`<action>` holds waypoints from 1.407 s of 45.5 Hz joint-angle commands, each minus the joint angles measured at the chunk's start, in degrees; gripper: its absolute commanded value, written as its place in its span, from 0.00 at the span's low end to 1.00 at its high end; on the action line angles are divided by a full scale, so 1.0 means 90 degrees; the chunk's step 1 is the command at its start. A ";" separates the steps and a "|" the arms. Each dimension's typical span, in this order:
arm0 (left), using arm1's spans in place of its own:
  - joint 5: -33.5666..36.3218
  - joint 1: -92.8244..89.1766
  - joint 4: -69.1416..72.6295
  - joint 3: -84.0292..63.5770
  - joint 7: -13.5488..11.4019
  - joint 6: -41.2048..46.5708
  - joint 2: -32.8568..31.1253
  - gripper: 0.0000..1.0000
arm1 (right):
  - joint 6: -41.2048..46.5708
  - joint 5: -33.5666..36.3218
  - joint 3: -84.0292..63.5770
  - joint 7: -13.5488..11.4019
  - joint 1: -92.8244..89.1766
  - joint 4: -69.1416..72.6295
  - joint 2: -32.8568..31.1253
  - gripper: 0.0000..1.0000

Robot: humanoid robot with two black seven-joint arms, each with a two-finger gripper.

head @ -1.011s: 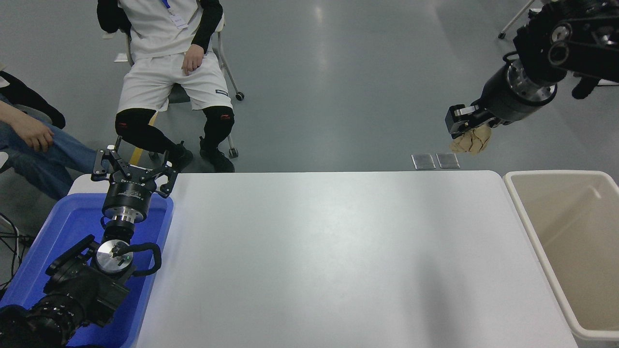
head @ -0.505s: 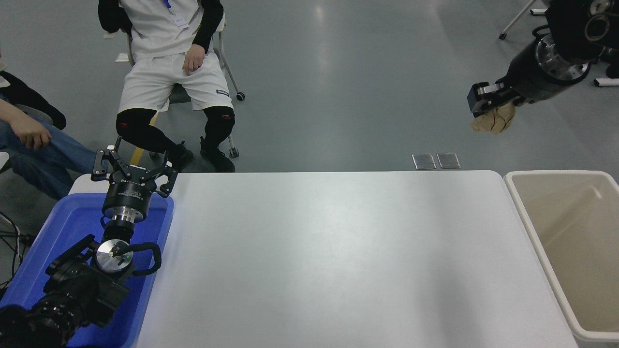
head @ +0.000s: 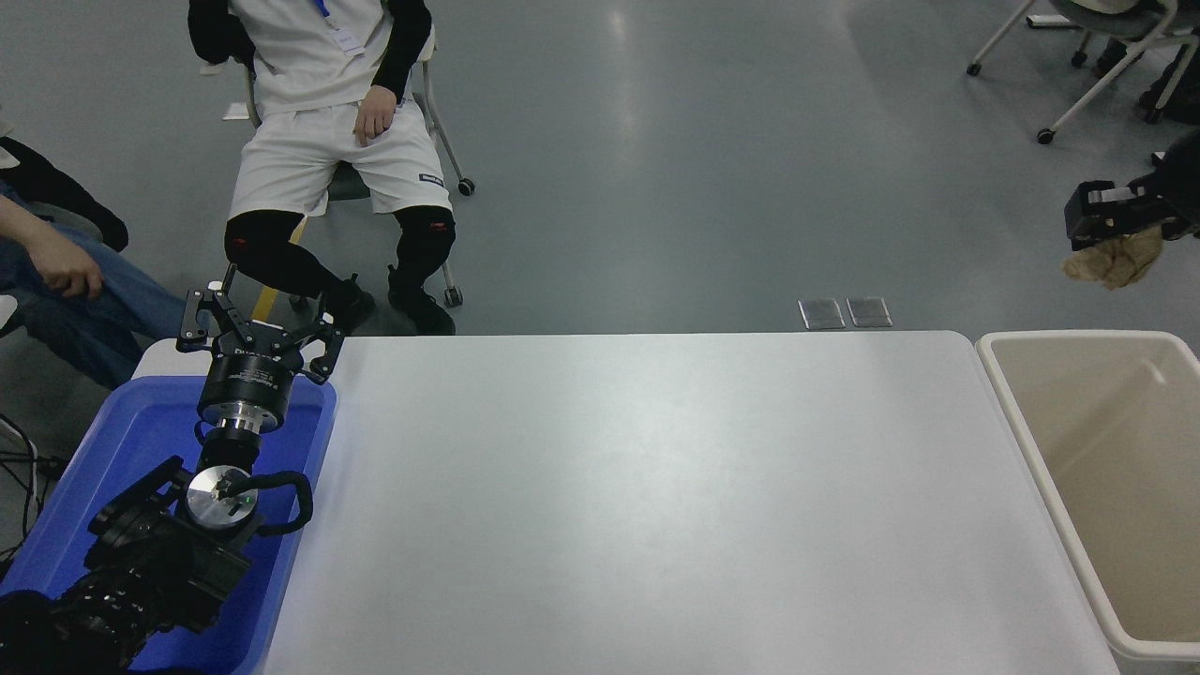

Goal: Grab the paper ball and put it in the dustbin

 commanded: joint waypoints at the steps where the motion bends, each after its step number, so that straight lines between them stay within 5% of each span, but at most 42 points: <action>1: 0.0000 0.0000 0.0000 0.0000 0.0000 0.0000 0.0000 0.99 | 0.0000 -0.0100 -0.0116 -0.0003 -0.0438 -0.0464 -0.0556 0.00; 21: 0.0000 0.0000 0.0000 -0.0010 0.0000 0.0000 0.0000 0.99 | 0.0000 0.0027 0.0625 0.0006 -0.2214 -0.1578 -0.0488 0.00; 38: 0.0000 0.0000 0.0000 -0.0010 0.0000 0.0000 0.0000 0.99 | -0.0029 0.0261 0.2334 0.0026 -0.4373 -0.2935 0.0254 0.00; 64: -0.0010 0.0000 0.0000 -0.0010 0.0000 0.0000 0.0000 0.99 | -0.3886 0.2331 0.2608 0.0055 -0.6092 -0.3980 0.1582 0.00</action>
